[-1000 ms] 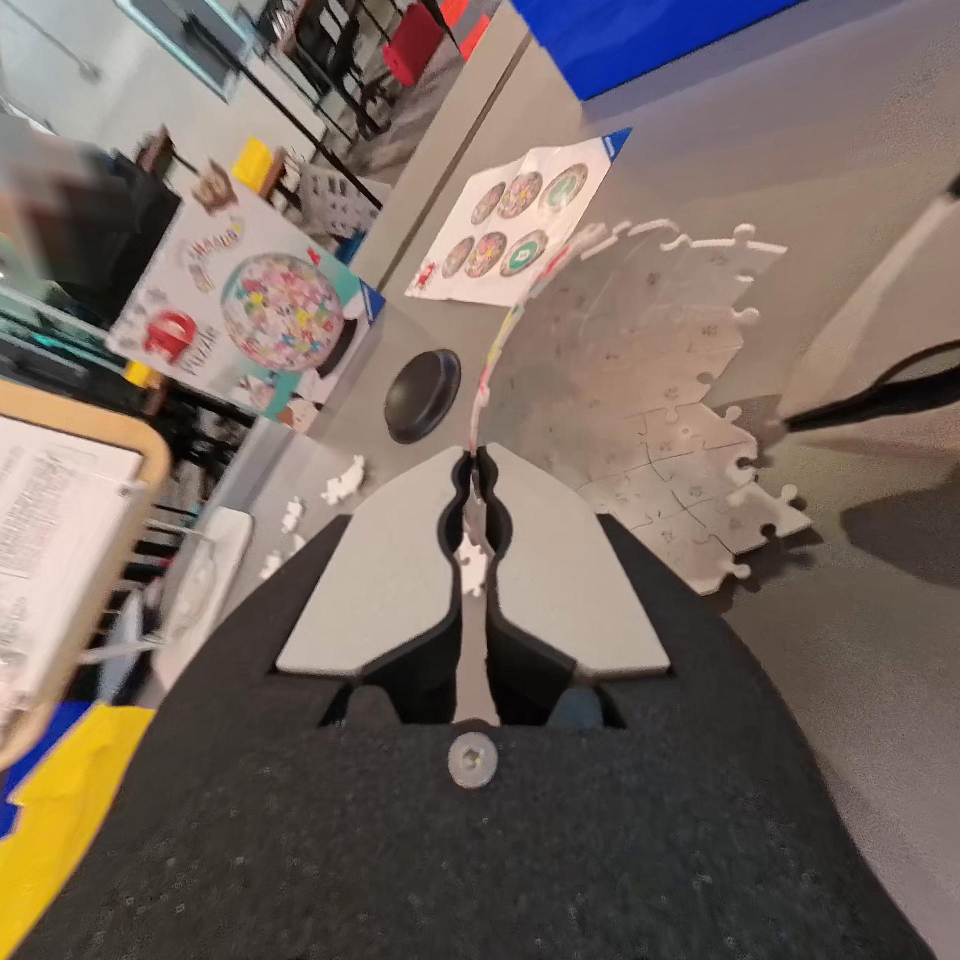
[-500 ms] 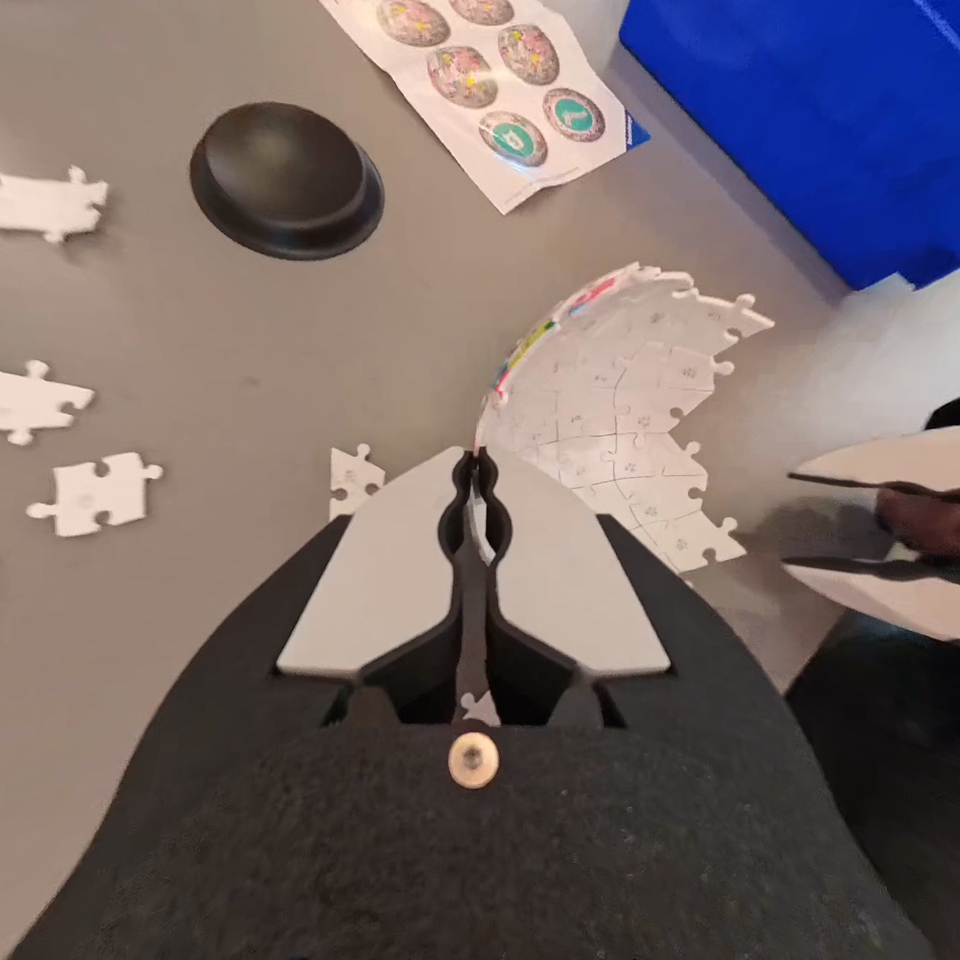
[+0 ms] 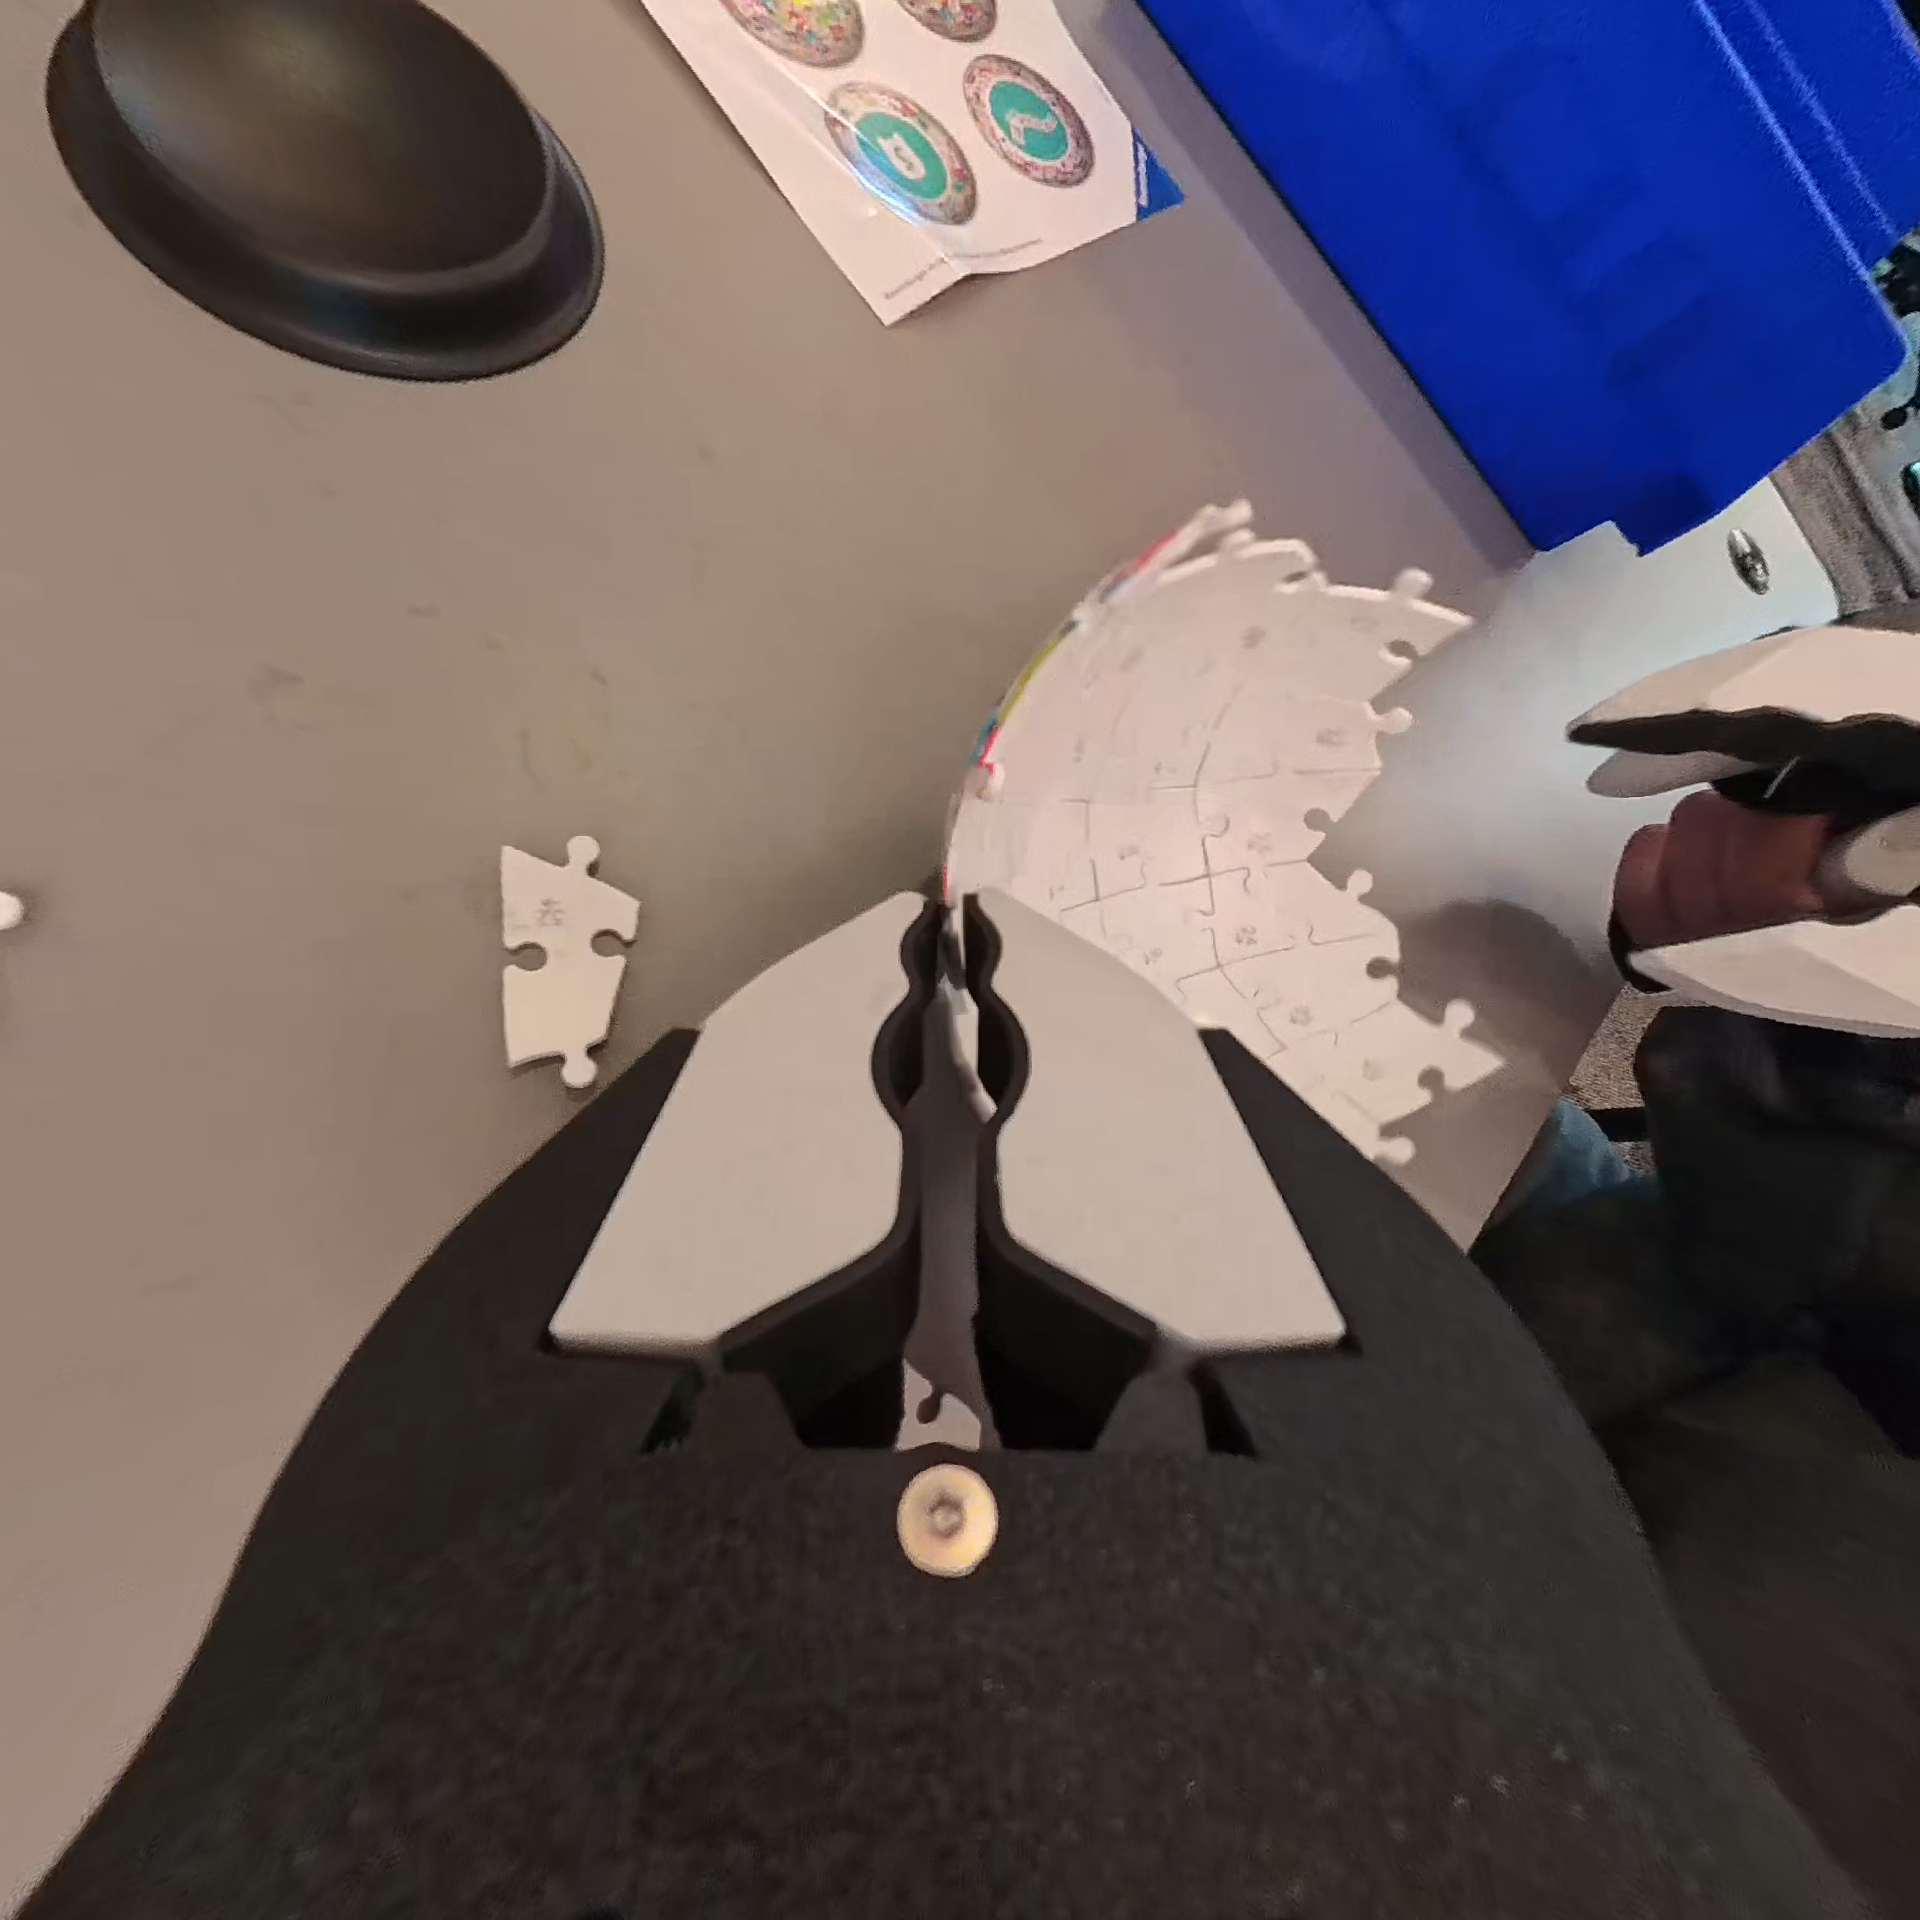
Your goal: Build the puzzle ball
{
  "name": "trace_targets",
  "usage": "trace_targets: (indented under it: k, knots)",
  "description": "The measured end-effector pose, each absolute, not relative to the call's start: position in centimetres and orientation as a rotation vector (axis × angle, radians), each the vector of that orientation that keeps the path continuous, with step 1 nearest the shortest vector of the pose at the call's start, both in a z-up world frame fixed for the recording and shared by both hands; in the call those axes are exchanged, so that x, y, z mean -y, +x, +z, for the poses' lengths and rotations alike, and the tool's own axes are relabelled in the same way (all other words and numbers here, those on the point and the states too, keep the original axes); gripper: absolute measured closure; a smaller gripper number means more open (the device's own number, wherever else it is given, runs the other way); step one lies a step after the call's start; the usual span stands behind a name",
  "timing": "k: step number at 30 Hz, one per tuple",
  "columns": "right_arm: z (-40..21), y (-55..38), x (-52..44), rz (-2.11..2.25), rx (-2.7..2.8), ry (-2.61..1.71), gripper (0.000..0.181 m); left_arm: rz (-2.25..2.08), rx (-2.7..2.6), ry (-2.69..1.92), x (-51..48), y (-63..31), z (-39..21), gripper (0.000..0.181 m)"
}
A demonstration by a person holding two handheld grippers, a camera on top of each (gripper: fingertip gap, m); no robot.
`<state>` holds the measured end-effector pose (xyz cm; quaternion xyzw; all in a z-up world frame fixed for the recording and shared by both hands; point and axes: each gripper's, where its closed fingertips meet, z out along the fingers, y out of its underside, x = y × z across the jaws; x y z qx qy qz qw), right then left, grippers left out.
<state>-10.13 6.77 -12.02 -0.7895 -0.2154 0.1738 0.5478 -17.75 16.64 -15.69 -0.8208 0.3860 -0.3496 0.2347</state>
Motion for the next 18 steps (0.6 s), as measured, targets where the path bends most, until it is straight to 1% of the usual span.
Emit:
trace_targets:
  k: [7, 12, 18]
  knots:
    - [-13.8, -10.1, -7.1, 0.333, 0.553, -1.942, 0.135, -0.959, -1.059, -2.217, -16.6, -18.2, -15.1, 0.170]
    - [-13.9, -9.7, -7.2, 0.330, 0.536, -1.946, 0.136, -0.995, -1.033, -2.194, -16.2, -18.6, -14.4, 0.158]
    - [-13.4, -9.3, -7.2, 0.286, 0.536, -1.921, 0.135, -0.955, -1.012, -2.053, -15.4, -21.7, -11.6, 0.147]
